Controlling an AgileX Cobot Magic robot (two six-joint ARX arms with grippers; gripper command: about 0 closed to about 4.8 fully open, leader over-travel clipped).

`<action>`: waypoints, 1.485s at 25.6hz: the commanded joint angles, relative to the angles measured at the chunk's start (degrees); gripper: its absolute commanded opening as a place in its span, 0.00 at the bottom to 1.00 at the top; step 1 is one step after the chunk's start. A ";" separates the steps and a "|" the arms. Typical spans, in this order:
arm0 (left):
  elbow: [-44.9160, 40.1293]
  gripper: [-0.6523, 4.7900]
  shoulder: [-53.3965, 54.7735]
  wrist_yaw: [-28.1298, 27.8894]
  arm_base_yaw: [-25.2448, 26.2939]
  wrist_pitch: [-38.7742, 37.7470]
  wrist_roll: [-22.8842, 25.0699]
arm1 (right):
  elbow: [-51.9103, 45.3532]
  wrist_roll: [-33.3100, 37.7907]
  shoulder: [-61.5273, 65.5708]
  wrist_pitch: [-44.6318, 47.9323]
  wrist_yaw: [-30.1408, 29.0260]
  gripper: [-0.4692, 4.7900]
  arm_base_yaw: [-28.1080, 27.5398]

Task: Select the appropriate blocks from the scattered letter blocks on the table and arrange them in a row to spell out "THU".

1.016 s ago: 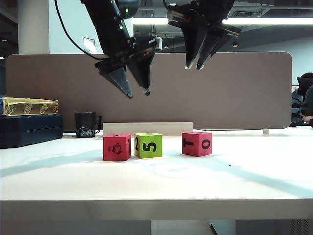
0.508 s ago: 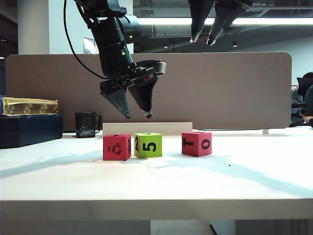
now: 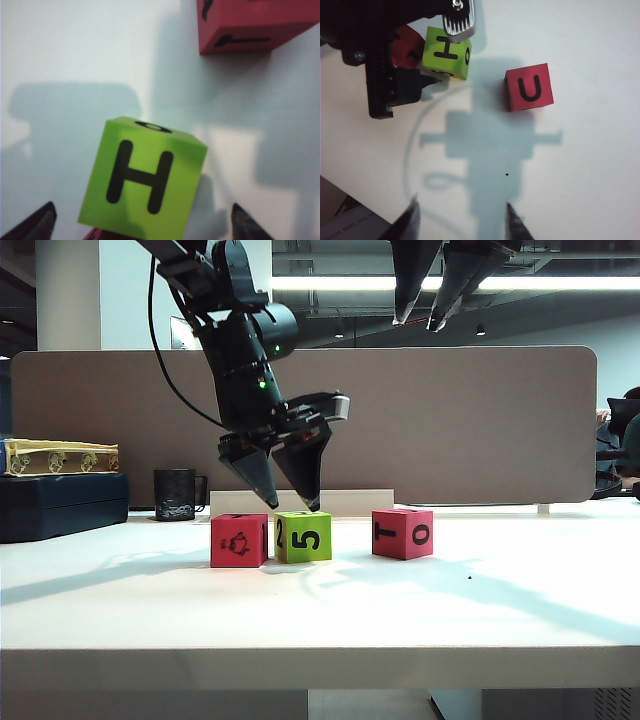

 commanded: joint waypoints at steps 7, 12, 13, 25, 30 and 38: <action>0.33 0.90 1.18 0.13 -0.28 3.21 0.59 | 0.15 0.26 -0.39 0.15 -0.42 0.50 0.17; 0.31 0.90 2.23 0.13 -0.33 2.49 0.39 | 0.15 0.26 -0.39 0.35 -0.39 0.50 0.17; 0.31 0.90 2.32 0.13 -0.33 2.21 0.39 | 0.15 0.26 -0.39 0.37 -0.39 0.50 0.17; 0.31 0.74 2.34 0.11 -0.72 0.70 -0.90 | 0.15 0.24 -0.39 2.05 -0.39 0.50 0.17; 0.33 0.74 2.32 0.02 -1.55 0.70 -2.75 | 0.15 0.24 -0.37 2.08 -0.39 0.50 0.17; 0.33 0.74 2.29 -0.52 -3.37 0.26 -7.06 | 0.13 0.22 -0.37 2.03 -0.39 0.50 0.17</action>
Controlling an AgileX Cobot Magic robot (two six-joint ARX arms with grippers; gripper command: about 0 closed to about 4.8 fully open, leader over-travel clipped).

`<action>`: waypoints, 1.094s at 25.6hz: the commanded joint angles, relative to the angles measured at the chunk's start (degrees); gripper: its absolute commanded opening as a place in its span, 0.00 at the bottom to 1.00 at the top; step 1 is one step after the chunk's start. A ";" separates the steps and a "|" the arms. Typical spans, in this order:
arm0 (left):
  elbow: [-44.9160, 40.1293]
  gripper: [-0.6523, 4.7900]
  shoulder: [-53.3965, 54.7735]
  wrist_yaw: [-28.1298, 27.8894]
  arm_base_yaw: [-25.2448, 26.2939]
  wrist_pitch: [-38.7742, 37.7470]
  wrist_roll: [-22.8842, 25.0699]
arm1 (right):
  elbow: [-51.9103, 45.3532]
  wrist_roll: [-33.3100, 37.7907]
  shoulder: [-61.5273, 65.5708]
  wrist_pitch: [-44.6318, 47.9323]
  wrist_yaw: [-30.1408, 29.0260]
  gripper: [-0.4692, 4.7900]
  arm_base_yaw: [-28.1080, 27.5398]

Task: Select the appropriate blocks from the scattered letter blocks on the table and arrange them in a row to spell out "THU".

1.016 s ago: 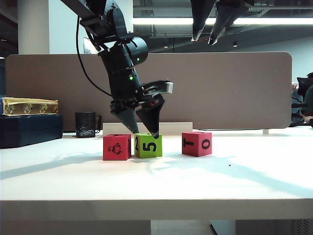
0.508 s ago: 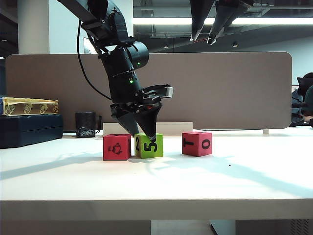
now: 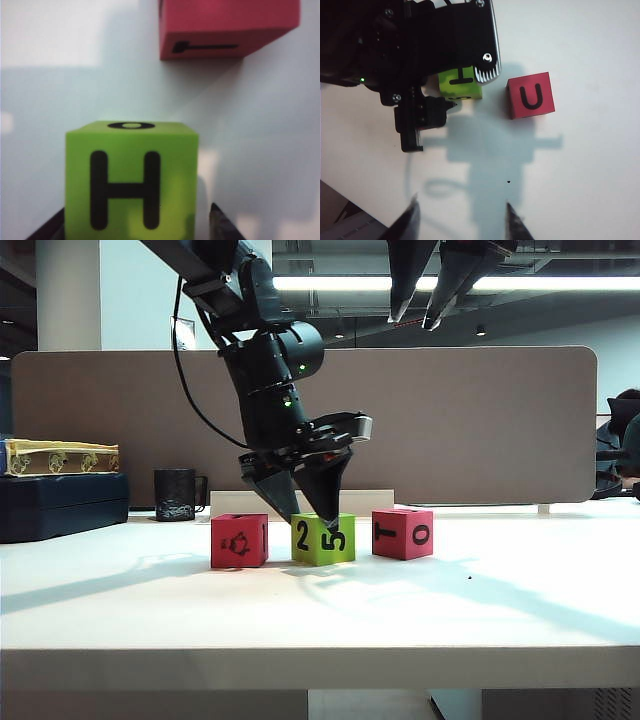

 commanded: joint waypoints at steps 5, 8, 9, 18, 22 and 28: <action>0.22 0.74 -0.22 -0.02 -0.46 -2.60 -3.10 | 0.13 0.02 -0.37 0.68 -0.11 0.50 0.13; 0.22 0.74 -0.24 0.00 -0.48 -4.26 -3.13 | 0.13 0.02 -0.37 0.72 -0.11 0.50 0.13; 0.24 0.74 -0.24 0.00 -0.48 -4.57 -3.13 | 0.13 0.02 -0.35 0.79 -0.09 0.50 0.13; 0.24 0.74 -0.33 1.97 -1.68 -5.07 -3.13 | 0.13 0.02 -0.33 1.49 -0.11 0.50 0.13; 0.26 0.74 -0.33 1.88 -2.84 -4.37 -3.08 | 0.13 0.02 -0.33 1.49 -0.11 0.50 0.13; 0.26 0.74 -0.33 1.79 -3.78 -4.00 -3.15 | 0.13 0.02 -0.35 1.44 -0.11 0.50 0.13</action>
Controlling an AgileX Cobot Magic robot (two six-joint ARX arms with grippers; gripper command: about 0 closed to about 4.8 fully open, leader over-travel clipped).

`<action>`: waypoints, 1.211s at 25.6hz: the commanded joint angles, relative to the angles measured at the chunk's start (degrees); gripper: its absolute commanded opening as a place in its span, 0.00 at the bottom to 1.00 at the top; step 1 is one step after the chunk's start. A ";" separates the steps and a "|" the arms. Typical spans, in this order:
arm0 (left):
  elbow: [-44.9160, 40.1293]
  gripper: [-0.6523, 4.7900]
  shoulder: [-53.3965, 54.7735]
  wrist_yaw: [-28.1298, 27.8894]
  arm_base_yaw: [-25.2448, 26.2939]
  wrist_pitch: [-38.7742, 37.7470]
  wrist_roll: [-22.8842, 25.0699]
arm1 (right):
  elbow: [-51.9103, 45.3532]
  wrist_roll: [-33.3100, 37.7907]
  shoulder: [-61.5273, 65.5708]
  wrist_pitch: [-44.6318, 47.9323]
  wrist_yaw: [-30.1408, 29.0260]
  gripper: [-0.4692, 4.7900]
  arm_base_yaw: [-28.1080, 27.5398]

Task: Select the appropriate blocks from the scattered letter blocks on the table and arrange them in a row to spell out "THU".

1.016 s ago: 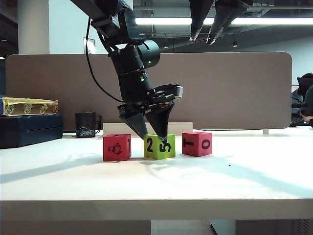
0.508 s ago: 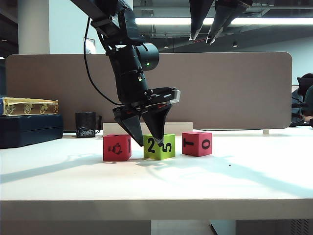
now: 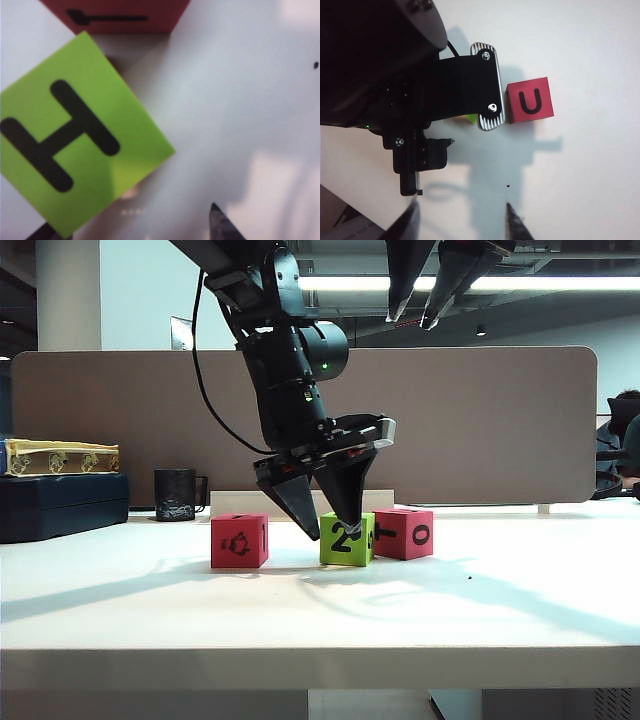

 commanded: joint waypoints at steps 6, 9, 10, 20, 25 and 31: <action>0.31 0.74 -0.33 -0.17 -0.28 -2.29 -0.02 | 0.13 0.02 -0.35 0.70 0.83 0.50 0.11; 2.01 0.74 -0.42 -0.17 -0.28 -7.32 0.02 | 0.13 0.02 -0.33 0.72 2.40 0.50 0.07; 2.95 0.74 -0.42 -0.17 -0.28 -8.90 0.02 | 0.13 0.02 -0.33 0.79 2.97 0.50 0.07; 15.91 0.49 -3.13 -7.65 2.54 -17.29 0.85 | -0.44 -0.61 5.62 5.25 11.67 0.41 -3.13; 15.91 0.27 -5.57 -7.72 5.62 -20.96 -0.17 | -0.44 0.04 10.10 10.40 11.39 0.25 -6.64; 15.78 0.21 -5.99 -7.48 9.62 -21.44 0.09 | -0.44 -0.02 13.97 14.86 8.79 0.09 -8.46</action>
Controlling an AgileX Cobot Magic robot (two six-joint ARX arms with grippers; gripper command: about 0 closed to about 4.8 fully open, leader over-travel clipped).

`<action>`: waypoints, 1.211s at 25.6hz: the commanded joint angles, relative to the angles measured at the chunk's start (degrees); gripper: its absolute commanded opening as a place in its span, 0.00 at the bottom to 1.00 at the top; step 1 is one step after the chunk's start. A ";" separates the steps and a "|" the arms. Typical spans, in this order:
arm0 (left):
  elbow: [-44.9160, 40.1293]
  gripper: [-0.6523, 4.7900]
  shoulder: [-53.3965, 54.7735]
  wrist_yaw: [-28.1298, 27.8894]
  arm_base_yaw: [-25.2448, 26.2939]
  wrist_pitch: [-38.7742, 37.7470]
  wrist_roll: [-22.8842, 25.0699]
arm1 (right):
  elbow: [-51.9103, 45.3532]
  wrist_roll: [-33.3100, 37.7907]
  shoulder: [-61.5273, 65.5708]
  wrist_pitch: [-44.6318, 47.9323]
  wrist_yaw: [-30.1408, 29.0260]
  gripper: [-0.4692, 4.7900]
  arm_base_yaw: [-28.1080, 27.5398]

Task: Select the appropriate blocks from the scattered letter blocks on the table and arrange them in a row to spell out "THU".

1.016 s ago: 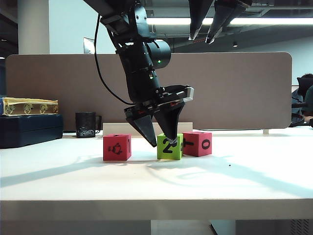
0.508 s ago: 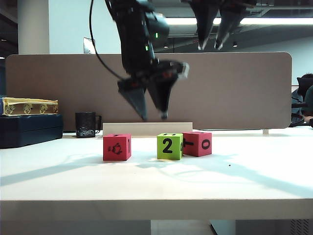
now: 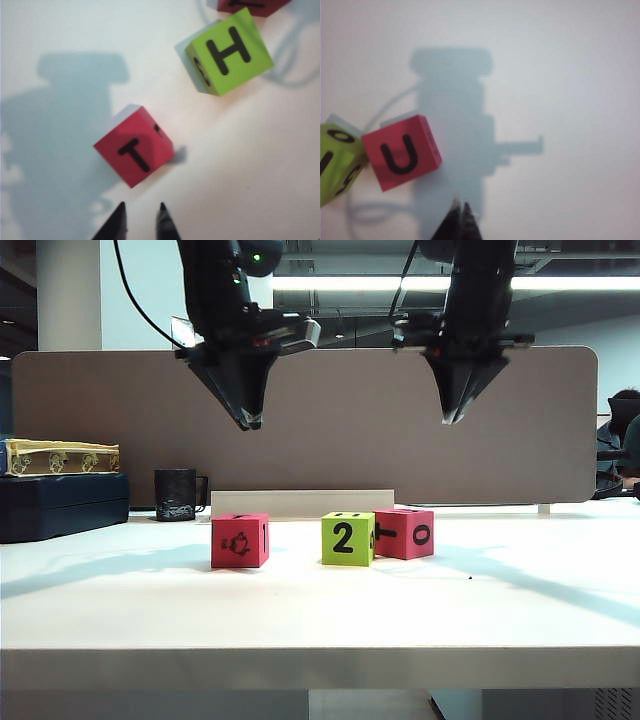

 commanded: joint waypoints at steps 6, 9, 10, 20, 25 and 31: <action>-0.07 0.14 -0.44 -0.07 3.28 -1.70 -0.24 | 0.13 0.13 5.05 4.59 -2.21 0.09 -0.46; -0.07 0.11 -1.20 0.00 3.30 -2.29 0.00 | 0.13 0.22 7.61 6.12 -2.19 0.09 -0.46; -0.07 0.11 -1.42 0.09 3.30 -2.25 -0.02 | 0.13 0.22 8.15 6.47 -2.19 0.09 -0.52; -0.07 0.11 -3.10 0.11 3.23 -1.84 -0.04 | 0.13 1.77 13.77 7.17 -7.78 0.09 -0.50; -0.07 0.11 -3.15 0.11 3.28 -0.76 -0.02 | 0.15 1.77 13.75 5.95 -9.94 0.09 0.26; -0.09 0.11 -3.15 0.11 3.34 -0.42 0.04 | 0.13 1.77 13.75 3.45 -12.59 0.09 1.29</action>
